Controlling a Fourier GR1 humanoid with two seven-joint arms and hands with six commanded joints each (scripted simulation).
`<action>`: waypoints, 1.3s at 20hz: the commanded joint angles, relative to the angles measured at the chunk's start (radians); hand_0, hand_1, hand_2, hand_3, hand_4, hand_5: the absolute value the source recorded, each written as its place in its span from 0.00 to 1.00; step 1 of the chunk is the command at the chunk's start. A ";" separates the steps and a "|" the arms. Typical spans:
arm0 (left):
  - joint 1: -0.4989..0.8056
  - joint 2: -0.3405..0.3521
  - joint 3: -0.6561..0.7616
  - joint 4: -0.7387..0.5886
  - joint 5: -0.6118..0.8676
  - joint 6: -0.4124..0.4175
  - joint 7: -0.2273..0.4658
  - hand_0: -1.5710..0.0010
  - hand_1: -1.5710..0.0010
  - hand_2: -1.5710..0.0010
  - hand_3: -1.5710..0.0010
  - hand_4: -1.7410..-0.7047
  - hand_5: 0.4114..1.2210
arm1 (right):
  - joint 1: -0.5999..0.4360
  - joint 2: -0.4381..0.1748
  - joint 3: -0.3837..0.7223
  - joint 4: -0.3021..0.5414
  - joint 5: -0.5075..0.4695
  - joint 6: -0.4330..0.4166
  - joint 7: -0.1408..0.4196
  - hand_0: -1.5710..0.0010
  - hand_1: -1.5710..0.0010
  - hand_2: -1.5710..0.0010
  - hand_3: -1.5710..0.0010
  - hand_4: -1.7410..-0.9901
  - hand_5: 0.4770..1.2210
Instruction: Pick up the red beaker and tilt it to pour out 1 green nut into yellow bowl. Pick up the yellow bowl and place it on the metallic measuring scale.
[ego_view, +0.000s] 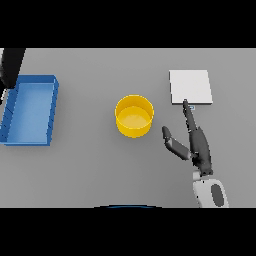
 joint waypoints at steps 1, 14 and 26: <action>0.032 0.030 0.035 0.007 0.044 0.027 0.008 0.00 0.00 0.00 0.09 0.00 1.00 | -0.001 0.012 0.004 0.007 0.000 -0.005 0.005 1.00 1.00 1.00 1.00 0.97 0.24; 0.521 0.148 0.266 -0.293 0.506 0.295 0.286 0.00 0.00 0.00 0.06 0.00 1.00 | -0.002 -0.019 0.024 -0.028 0.068 -0.019 0.049 1.00 1.00 1.00 1.00 0.93 0.23; 0.933 0.158 0.254 -0.788 0.668 0.495 0.463 0.00 0.00 0.00 0.02 0.00 0.91 | 0.030 -0.015 0.021 -0.015 0.038 -0.006 -0.012 1.00 1.00 1.00 1.00 0.97 0.23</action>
